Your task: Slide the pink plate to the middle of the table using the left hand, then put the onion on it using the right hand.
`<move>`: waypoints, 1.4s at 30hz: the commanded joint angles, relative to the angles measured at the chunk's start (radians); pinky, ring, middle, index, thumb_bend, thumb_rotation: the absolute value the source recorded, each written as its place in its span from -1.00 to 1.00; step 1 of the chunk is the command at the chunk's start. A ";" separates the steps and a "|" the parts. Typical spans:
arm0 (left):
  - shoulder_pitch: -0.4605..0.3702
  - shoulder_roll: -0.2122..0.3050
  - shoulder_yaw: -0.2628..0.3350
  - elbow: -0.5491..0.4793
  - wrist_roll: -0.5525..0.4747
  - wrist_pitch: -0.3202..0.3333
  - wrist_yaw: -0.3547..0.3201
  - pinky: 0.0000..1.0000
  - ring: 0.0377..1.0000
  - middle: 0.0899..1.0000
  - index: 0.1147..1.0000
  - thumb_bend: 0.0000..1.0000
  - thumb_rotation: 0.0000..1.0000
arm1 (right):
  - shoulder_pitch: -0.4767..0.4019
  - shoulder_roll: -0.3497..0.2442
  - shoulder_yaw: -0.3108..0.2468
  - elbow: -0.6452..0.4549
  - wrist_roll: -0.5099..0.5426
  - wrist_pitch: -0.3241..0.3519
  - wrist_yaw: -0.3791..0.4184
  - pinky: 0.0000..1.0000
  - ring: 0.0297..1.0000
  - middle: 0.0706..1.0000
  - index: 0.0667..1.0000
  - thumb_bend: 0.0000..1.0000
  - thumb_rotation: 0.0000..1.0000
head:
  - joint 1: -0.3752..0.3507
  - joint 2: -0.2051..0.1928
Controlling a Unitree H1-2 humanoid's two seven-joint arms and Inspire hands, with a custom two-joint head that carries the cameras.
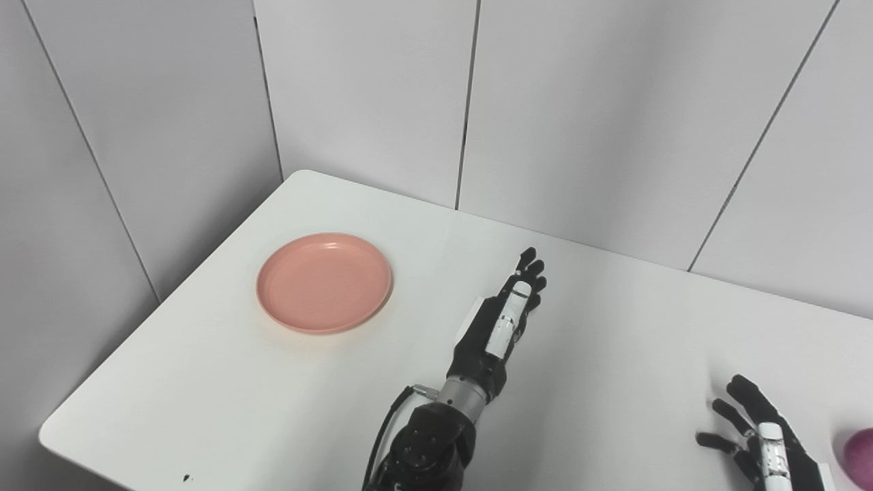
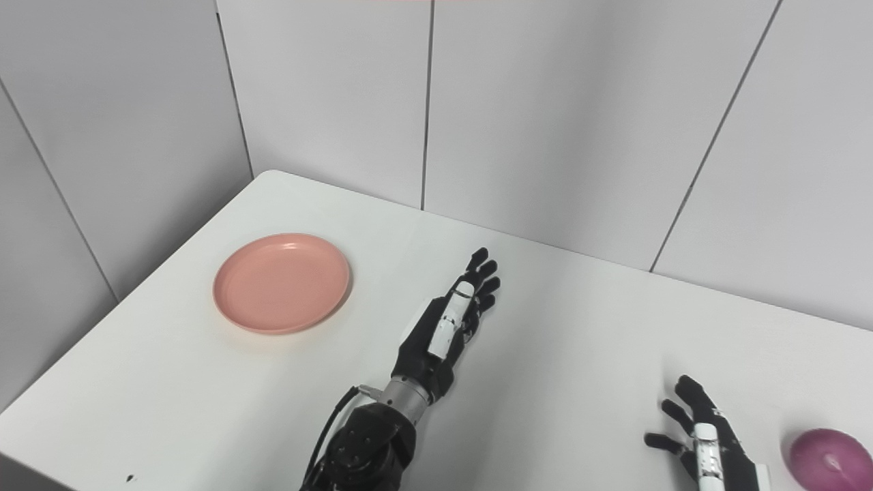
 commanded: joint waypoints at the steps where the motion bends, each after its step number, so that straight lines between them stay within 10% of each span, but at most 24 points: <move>1: -0.045 -0.001 0.009 -0.054 0.011 -0.029 0.002 0.98 0.94 0.98 0.96 -0.08 1.00 | -0.020 -0.002 0.000 -0.011 -0.001 -0.055 0.006 0.18 0.64 0.73 0.67 0.33 0.78 | 0.000 0.000; 42: -0.125 0.088 0.210 -0.267 -0.017 0.097 0.086 0.91 0.88 0.90 0.87 -0.10 1.00 | -0.017 0.000 -0.008 -0.017 0.012 -0.054 0.014 0.14 0.62 0.72 0.66 0.37 0.77 | 0.014 0.011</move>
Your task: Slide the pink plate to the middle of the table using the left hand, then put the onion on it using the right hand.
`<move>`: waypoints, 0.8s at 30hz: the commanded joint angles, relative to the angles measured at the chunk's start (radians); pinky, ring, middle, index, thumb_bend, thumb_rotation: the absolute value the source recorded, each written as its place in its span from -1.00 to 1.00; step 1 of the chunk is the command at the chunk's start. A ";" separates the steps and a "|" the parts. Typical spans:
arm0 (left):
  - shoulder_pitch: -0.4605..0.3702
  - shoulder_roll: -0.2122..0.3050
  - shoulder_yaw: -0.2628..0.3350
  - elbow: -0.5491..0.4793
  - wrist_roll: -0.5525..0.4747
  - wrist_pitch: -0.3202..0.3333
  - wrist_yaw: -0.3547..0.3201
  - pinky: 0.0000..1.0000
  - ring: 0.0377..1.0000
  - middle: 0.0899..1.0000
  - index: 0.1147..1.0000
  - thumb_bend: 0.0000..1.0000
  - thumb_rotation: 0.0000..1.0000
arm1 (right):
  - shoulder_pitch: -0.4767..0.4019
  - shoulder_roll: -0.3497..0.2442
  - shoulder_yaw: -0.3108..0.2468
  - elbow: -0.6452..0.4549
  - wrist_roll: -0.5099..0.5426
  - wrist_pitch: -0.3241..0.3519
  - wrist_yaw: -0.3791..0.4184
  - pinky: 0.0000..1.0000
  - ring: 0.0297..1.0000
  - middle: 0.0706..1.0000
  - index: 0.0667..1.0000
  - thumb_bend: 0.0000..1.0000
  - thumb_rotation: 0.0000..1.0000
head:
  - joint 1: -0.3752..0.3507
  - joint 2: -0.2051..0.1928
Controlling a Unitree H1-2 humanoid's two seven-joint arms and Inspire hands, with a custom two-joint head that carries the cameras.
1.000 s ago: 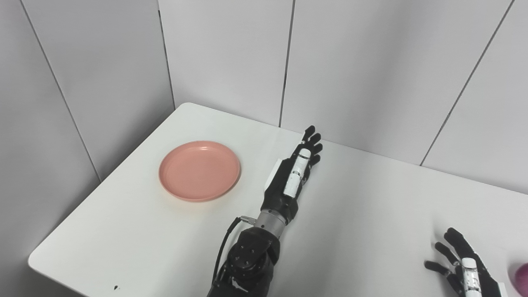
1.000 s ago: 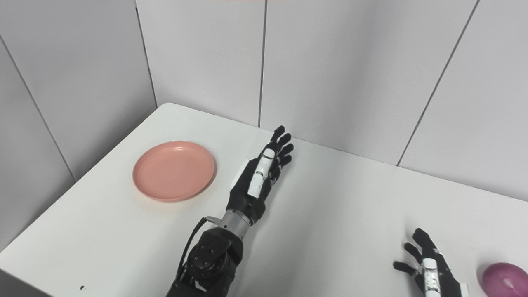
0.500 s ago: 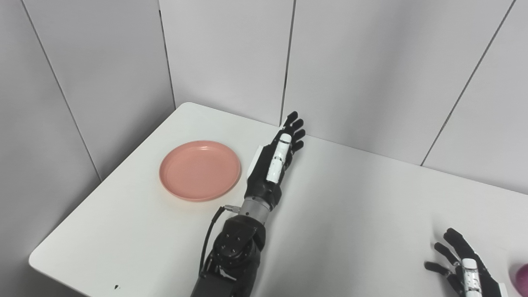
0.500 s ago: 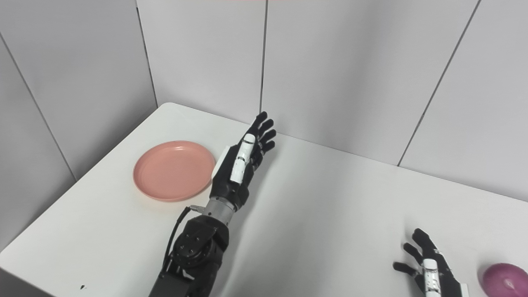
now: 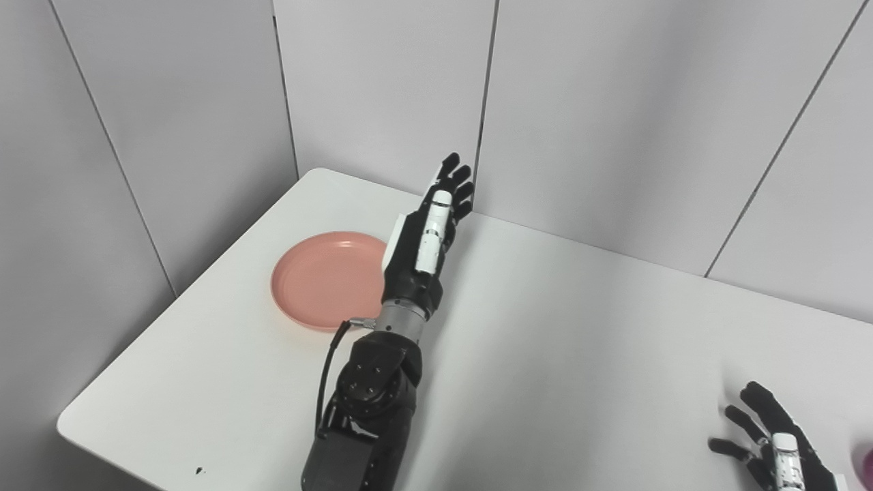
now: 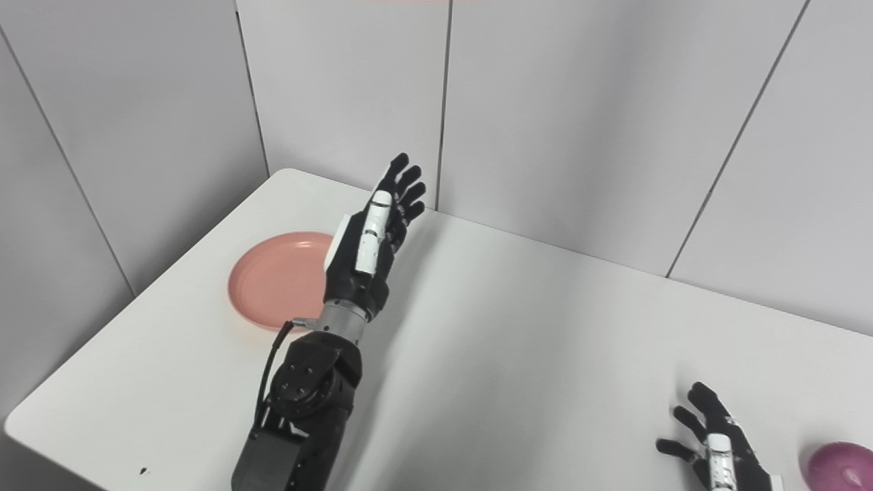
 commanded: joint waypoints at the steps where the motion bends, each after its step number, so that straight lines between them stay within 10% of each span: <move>1: -0.046 0.015 0.003 -0.049 -0.007 -0.003 0.004 0.91 0.88 0.90 0.87 -0.10 1.00 | -0.015 0.001 -0.007 -0.035 0.009 -0.021 0.002 0.15 0.62 0.72 0.66 0.37 0.77 | 0.000 0.005; 24: -0.096 0.104 0.113 -0.062 0.006 0.001 0.075 0.91 0.91 0.92 0.89 -0.15 1.00 | -0.018 -0.001 -0.009 -0.039 0.013 -0.002 -0.003 0.05 0.58 0.68 0.61 0.36 0.72 | 0.004 0.003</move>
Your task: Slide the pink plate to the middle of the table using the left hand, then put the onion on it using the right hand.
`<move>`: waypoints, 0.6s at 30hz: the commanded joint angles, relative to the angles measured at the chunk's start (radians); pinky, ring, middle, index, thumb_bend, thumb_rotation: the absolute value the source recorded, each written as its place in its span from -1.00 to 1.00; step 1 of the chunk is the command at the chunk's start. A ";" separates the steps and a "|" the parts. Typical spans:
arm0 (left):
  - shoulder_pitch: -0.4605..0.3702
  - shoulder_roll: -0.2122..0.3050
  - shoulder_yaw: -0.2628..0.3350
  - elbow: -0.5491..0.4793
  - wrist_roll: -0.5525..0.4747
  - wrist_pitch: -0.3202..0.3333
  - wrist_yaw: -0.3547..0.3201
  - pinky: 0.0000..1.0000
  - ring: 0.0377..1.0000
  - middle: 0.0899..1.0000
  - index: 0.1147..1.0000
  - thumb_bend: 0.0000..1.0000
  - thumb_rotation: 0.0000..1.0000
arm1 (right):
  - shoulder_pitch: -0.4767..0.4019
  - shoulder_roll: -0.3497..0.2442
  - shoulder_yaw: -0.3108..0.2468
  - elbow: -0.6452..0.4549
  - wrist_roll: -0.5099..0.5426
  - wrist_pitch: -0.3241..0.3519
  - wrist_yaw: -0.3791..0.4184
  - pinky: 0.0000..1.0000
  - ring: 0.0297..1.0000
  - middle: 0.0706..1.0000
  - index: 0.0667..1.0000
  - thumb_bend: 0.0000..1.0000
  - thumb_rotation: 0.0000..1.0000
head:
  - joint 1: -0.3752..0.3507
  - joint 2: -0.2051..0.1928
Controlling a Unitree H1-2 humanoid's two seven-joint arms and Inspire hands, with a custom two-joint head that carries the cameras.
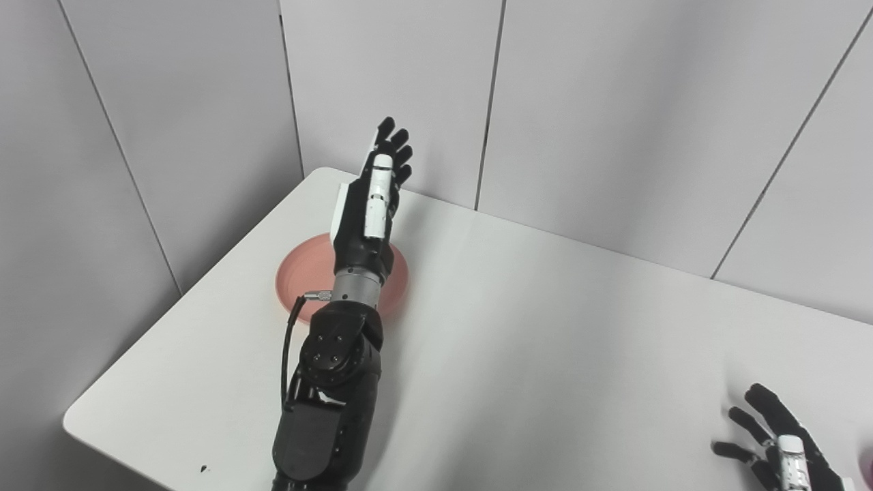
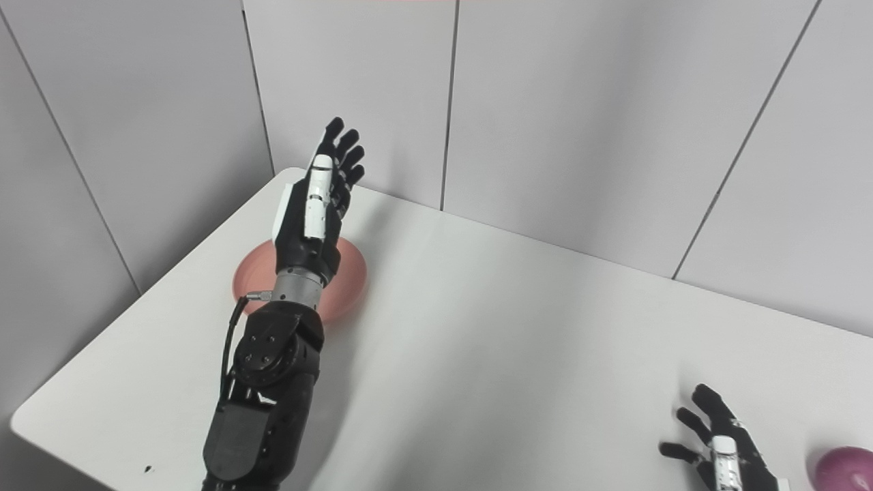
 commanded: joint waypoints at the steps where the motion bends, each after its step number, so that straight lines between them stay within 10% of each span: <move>1: -0.053 0.035 0.009 -0.028 0.012 -0.020 0.010 0.91 0.92 0.93 0.89 -0.15 1.00 | -0.022 -0.003 -0.006 -0.025 -0.002 -0.009 -0.002 0.05 0.58 0.68 0.61 0.35 0.73 | 0.000 0.001; 18: -0.056 0.095 0.057 -0.062 0.009 0.001 0.036 0.93 0.94 0.94 0.90 -0.14 1.00 | -0.024 -0.011 -0.008 0.006 0.004 -0.043 0.006 0.14 0.62 0.71 0.64 0.38 0.73 | 0.004 -0.003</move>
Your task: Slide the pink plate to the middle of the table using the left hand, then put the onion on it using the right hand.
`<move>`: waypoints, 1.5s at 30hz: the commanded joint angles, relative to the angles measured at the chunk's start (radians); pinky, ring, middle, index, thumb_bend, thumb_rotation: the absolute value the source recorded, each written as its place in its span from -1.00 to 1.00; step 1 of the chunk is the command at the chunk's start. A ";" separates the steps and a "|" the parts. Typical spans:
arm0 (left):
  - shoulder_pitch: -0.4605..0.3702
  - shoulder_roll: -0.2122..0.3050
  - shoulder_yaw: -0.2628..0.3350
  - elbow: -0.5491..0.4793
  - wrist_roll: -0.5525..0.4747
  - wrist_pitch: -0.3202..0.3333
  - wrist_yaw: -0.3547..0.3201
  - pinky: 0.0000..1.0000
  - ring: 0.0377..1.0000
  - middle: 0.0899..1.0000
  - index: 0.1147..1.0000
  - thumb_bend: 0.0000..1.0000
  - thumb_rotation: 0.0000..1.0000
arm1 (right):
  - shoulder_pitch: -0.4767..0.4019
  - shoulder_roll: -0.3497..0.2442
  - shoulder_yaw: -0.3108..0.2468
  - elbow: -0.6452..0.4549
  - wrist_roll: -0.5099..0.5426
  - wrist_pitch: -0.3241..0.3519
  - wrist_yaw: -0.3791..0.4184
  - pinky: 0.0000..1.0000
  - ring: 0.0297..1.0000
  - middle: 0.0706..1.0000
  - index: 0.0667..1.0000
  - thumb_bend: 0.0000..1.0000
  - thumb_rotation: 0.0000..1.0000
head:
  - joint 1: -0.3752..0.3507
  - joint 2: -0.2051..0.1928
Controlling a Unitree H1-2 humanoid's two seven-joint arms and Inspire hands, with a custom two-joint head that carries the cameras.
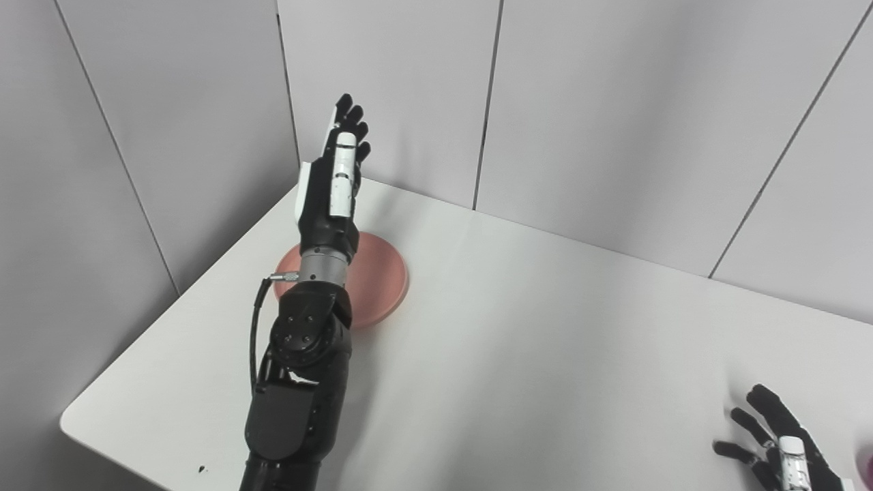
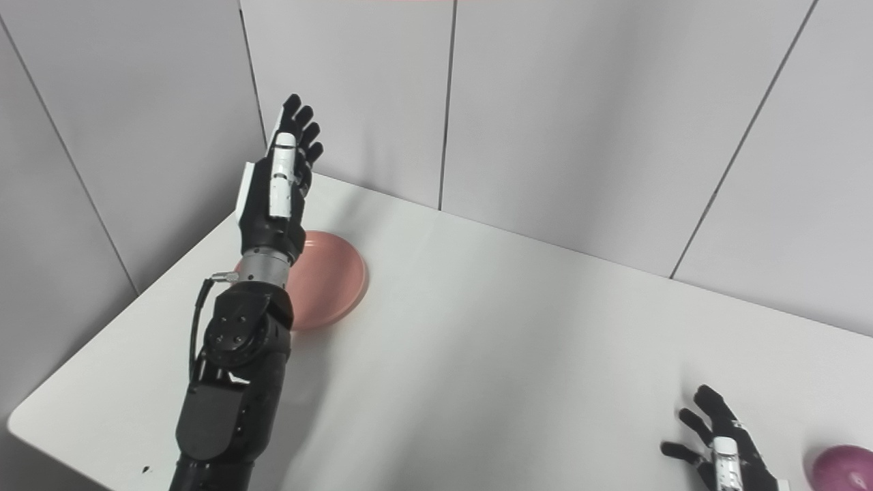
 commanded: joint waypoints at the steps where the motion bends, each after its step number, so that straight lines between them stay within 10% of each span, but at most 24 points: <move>1: -0.040 0.024 0.003 -0.033 0.009 -0.008 0.009 0.92 0.94 0.94 0.89 -0.15 1.00 | -0.021 -0.007 -0.007 -0.008 0.000 -0.039 0.004 0.13 0.61 0.71 0.64 0.40 0.74 | -0.001 0.001; 45: -0.019 0.168 0.173 0.234 -0.054 -0.089 0.045 0.91 0.90 0.89 0.87 -0.17 1.00 | -0.027 -0.007 -0.016 -0.027 0.015 0.004 0.004 0.03 0.60 0.69 0.60 0.40 0.64 | 0.012 0.005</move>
